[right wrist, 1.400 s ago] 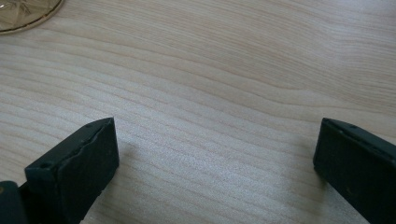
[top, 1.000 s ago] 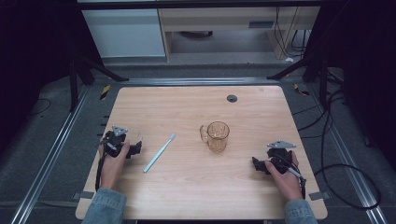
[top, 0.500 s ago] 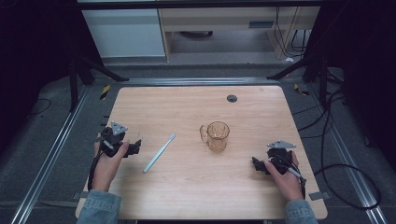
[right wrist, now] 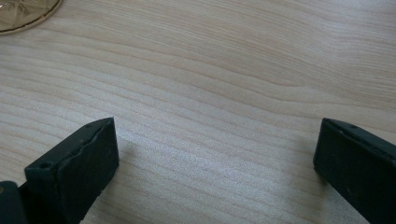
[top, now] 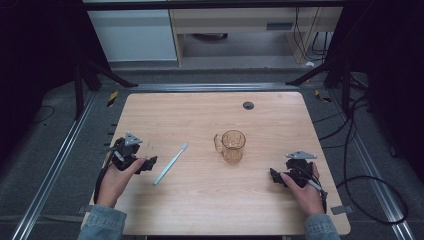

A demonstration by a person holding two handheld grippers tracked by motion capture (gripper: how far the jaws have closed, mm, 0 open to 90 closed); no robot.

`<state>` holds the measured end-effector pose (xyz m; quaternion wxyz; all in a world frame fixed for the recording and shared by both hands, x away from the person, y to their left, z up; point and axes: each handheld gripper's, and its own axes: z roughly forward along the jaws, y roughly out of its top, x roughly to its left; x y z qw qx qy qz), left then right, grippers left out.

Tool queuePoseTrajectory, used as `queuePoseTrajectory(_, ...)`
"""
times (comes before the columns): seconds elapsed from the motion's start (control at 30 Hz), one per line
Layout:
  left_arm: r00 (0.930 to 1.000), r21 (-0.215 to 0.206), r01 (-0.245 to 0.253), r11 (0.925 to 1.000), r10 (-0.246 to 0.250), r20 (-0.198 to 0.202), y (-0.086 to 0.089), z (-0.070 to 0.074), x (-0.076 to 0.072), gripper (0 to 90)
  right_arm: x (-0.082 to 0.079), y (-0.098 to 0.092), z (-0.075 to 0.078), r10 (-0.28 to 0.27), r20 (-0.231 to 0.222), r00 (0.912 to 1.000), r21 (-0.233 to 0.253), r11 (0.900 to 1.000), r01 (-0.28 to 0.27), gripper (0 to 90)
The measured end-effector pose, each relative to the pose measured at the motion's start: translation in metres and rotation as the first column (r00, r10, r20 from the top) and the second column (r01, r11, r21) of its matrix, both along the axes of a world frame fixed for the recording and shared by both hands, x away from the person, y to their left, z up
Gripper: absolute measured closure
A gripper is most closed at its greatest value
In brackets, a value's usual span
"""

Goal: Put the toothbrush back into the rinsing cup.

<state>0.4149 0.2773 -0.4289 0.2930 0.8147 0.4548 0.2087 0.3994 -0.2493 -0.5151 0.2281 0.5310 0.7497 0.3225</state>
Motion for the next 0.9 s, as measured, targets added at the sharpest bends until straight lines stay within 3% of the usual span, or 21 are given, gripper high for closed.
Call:
queuePoseTrajectory(0.03,0.9997,-0.004,0.016,0.9999,-0.017,-0.017,0.0,0.0,0.001,11.6,0.0,0.0,0.0,-0.003,-0.003,1.0,0.003,1.0,0.003,0.4)
queuePoseTrajectory(0.1,0.9978,0.033,0.044,0.9985,-0.042,-0.051,-0.001,0.0,0.004,12.0,0.0,0.001,0.0,-0.007,-0.003,1.0,0.002,1.0,0.007,0.4)
queuePoseTrajectory(0.3,0.9925,0.084,0.086,0.9928,-0.078,-0.094,-0.009,0.007,0.008,12.1,-0.001,0.002,0.0,-0.02,-0.003,0.9998,0.004,1.0,0.02,0.4)
queuePoseTrajectory(0.43,0.9796,0.107,0.164,0.9806,-0.149,-0.135,-0.019,0.011,0.013,15.9,-0.001,0.001,0.0,-0.02,-0.002,0.9998,0.003,1.0,0.02,0.4)
queuePoseTrajectory(0.77,0.9682,0.182,0.206,0.9616,-0.173,-0.181,-0.055,0.027,0.023,20.4,-0.001,0.002,0.0,-0.024,-0.002,0.9997,0.004,1.0,0.024,0.4)
queuePoseTrajectory(0.9,0.9615,0.19,0.225,0.9555,-0.187,-0.202,-0.066,0.028,0.026,20.8,-0.001,0.002,0.0,-0.026,-0.002,0.9997,0.004,1.0,0.026,0.4)
